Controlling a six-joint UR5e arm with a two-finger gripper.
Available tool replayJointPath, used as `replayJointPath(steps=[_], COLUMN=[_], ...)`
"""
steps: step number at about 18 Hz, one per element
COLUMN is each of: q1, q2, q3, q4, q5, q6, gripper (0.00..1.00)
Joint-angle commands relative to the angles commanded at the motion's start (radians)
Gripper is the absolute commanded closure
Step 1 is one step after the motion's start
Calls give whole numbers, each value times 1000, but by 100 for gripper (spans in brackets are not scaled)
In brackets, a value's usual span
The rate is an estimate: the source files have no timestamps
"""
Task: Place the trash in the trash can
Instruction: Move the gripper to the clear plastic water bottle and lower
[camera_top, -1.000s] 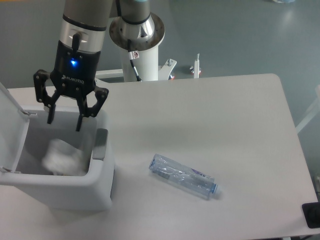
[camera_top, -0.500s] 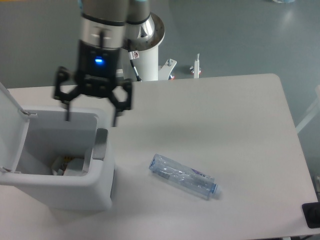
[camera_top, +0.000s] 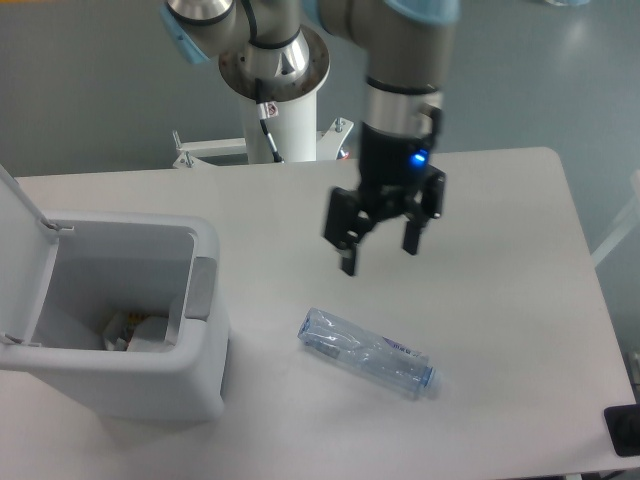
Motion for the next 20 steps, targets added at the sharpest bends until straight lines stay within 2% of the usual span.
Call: replayJointPath(steps=[3, 6, 10, 18, 20], q1=[-5, -6, -8, -34, -64], q2=[-80, -143, -224, -344, -368], q3=[5, 14, 60, 138, 153], q4=[3, 3, 3, 5, 6], q5=[80, 83, 109, 176, 202], q6=[-12, -44, -118, -227, -258], gripper=[0, 0, 0, 0, 0])
